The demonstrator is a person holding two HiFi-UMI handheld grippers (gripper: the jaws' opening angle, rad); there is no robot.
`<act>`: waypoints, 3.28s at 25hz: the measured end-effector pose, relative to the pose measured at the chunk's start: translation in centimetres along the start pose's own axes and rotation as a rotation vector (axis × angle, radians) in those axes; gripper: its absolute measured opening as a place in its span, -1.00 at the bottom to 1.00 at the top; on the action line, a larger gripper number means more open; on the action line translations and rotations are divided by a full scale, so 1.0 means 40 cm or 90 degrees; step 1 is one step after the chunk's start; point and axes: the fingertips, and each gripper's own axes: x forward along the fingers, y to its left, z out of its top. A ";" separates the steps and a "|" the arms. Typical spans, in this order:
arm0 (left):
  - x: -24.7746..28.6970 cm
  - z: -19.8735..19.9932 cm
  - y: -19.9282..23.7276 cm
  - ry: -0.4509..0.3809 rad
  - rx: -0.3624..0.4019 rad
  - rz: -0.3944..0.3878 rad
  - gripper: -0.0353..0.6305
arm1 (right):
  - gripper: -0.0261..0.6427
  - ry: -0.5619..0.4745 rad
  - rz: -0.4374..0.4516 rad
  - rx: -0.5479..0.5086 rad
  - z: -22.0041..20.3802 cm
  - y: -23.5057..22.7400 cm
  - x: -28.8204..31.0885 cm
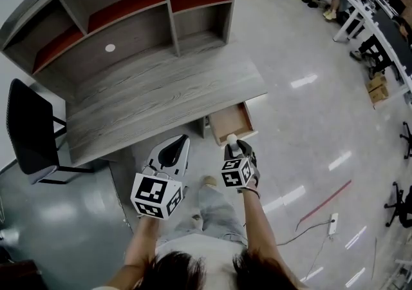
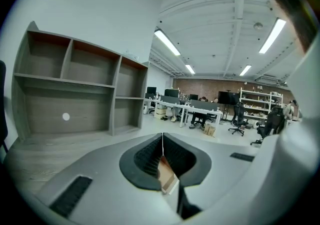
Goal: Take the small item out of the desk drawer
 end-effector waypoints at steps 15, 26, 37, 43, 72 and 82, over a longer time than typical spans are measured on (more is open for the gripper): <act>-0.206 0.023 -0.128 -0.036 0.039 -0.031 -0.84 | -0.44 -0.094 -0.044 0.050 0.032 0.069 -0.257; -0.334 0.047 -0.194 -0.067 0.055 -0.047 -0.84 | -0.44 -0.135 -0.068 0.053 0.037 0.116 -0.422; -0.468 0.030 -0.252 -0.084 0.055 -0.054 -0.84 | -0.44 -0.188 -0.097 0.055 0.041 0.168 -0.592; -0.541 0.017 -0.281 -0.093 0.047 -0.060 -0.84 | -0.44 -0.214 -0.109 0.050 0.041 0.201 -0.682; -0.589 0.005 -0.407 -0.100 0.028 -0.072 -0.84 | -0.44 -0.338 -0.138 0.010 0.076 0.199 -0.953; -0.615 -0.005 -0.512 -0.092 0.040 -0.052 -0.84 | -0.44 -0.393 -0.124 0.011 0.041 0.157 -1.078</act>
